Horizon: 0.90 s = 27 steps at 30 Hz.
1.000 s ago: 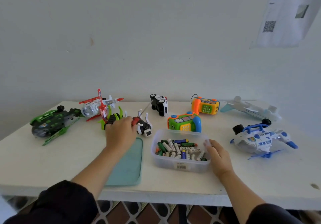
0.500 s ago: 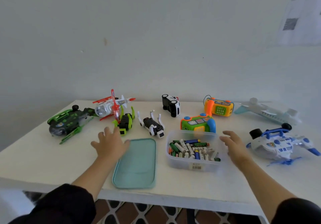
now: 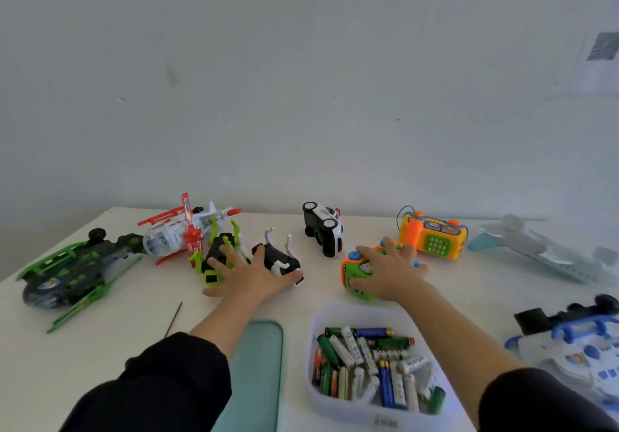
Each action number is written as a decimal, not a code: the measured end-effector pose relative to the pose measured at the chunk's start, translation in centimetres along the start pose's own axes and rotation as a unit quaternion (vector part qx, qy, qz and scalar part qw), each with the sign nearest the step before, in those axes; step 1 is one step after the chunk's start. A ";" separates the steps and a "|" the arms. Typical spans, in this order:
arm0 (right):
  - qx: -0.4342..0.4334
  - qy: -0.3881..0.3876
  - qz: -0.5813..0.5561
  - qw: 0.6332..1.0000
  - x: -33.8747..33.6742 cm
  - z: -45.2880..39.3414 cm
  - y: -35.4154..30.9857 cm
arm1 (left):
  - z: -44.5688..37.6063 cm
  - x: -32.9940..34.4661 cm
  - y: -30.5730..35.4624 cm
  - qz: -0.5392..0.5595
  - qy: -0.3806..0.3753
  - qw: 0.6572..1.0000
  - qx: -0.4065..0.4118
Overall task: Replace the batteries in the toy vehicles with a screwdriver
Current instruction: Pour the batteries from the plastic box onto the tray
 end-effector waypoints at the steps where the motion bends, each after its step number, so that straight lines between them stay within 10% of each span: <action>1: -0.004 0.004 0.002 1.000 0.1 -1.0 -0.2 | -0.7 -0.2 0.0 0.001 0.008 1.000 -0.005; 11: -0.011 0.013 0.009 1.000 -0.4 -7.7 -3.4 | -6.7 -0.9 1.7 0.007 0.026 1.000 -0.005; 19: -0.109 -0.002 0.004 0.994 -1.7 -6.3 -3.6 | -1.5 -3.4 2.4 -0.186 -0.085 0.978 0.043; 24: -0.213 0.113 -0.003 0.971 -2.9 -1.5 -5.2 | 6.6 -0.7 2.1 -0.295 -0.294 0.908 0.048; 27: -0.272 0.031 -0.095 0.957 -2.0 0.7 -6.0 | 7.5 0.8 2.0 -0.300 -0.267 0.913 0.071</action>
Point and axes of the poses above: each hand's wrist, its own z-axis away from the middle knuckle, its own x-axis out of the palm, y = z × x, the point moved 8 cm from there along -z, towards the middle knuckle, and after that the axes turned 7 degrees about x, right-handed, at the moved point
